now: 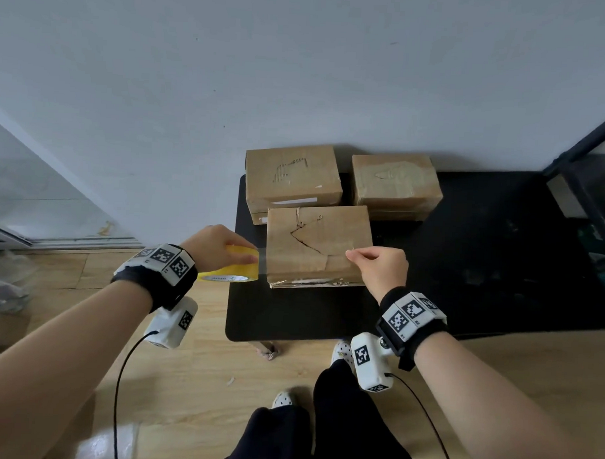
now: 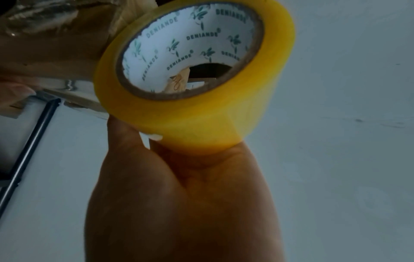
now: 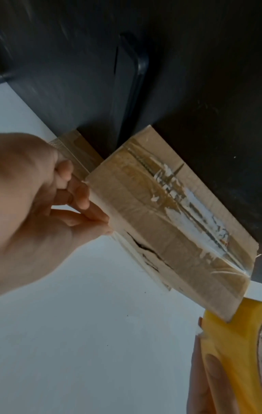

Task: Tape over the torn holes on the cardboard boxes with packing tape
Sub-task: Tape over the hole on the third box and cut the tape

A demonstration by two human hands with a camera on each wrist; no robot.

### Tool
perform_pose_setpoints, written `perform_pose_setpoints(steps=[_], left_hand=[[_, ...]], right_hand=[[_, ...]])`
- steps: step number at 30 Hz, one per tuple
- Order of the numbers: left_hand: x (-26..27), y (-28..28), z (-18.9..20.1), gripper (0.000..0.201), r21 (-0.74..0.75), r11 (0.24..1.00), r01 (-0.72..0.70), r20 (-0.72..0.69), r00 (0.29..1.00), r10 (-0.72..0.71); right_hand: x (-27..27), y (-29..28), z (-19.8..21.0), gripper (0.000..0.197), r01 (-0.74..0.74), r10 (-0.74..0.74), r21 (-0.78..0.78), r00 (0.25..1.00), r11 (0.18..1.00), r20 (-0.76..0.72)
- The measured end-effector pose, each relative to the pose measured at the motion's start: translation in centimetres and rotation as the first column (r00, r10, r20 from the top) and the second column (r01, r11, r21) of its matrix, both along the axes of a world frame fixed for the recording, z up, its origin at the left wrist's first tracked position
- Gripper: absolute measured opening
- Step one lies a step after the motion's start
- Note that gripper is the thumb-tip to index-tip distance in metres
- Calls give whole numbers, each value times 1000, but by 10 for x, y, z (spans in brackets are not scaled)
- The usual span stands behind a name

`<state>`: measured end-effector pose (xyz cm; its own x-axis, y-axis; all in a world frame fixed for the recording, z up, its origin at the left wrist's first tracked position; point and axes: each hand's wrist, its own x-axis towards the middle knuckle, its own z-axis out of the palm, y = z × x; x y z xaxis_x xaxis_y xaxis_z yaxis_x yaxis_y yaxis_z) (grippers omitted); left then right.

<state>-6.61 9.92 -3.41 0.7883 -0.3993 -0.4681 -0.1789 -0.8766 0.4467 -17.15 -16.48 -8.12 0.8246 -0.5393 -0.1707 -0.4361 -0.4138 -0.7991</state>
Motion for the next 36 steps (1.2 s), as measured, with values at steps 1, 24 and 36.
perform_pose_setpoints(steps=[1, 24, 36], left_hand=[[1, -1, 0, 29, 12, 1000, 3, -7, 1000, -2], [12, -15, 5, 35, 192, 973, 128, 1, 991, -131], [8, -20, 22, 34, 193, 970, 148, 55, 985, -161]], right_hand=[[0, 0, -1, 18, -4, 4, -17, 1000, 1000, -8], [8, 1, 17, 24, -258, 151, -316, 933, 913, -326], [-3, 39, -5, 74, -681, 675, -531, 694, 504, -250]])
